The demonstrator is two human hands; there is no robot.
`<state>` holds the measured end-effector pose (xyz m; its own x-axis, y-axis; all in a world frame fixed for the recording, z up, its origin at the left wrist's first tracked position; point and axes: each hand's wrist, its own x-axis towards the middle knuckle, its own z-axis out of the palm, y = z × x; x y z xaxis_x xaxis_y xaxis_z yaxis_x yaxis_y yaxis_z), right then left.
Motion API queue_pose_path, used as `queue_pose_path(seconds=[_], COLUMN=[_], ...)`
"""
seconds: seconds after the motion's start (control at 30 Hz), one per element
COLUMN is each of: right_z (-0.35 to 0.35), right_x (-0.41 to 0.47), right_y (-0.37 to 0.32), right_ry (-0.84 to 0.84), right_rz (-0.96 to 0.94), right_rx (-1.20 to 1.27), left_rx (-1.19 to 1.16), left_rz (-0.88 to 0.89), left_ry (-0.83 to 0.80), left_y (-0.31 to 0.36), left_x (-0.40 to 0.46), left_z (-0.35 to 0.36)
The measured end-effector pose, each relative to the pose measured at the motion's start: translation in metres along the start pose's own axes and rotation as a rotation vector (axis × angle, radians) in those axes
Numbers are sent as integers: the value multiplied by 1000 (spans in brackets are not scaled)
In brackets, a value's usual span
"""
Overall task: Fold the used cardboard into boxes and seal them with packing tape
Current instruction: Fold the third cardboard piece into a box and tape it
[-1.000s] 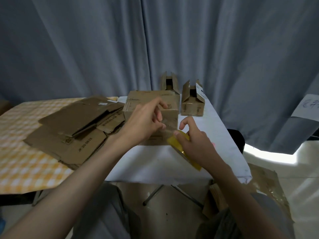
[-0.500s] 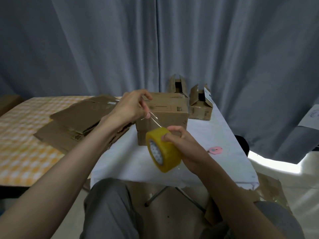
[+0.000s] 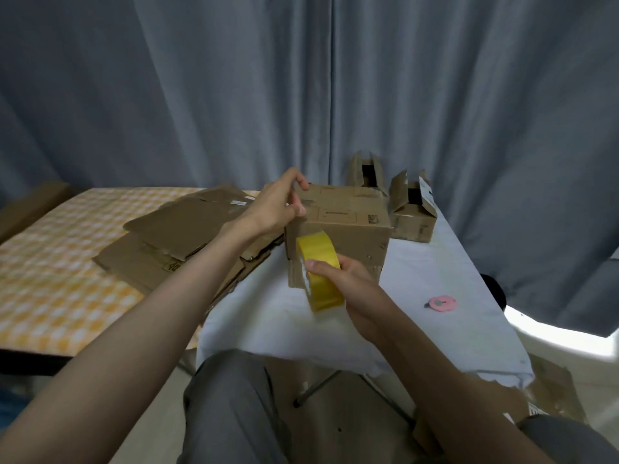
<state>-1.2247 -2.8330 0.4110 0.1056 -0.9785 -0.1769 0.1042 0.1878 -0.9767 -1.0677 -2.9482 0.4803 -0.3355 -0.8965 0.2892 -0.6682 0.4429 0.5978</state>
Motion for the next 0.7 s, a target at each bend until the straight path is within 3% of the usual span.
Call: queue_pose_path(seconds=[0.7], right_z=[-50], right_x=[-44], right_y=[-7], right_ry=[18], right_rz=[-95], right_rx=[-11], left_rx=[-252], left_rz=[-193], left_ry=[-237], left_y=[45], left_x=[-10], left_z=[10])
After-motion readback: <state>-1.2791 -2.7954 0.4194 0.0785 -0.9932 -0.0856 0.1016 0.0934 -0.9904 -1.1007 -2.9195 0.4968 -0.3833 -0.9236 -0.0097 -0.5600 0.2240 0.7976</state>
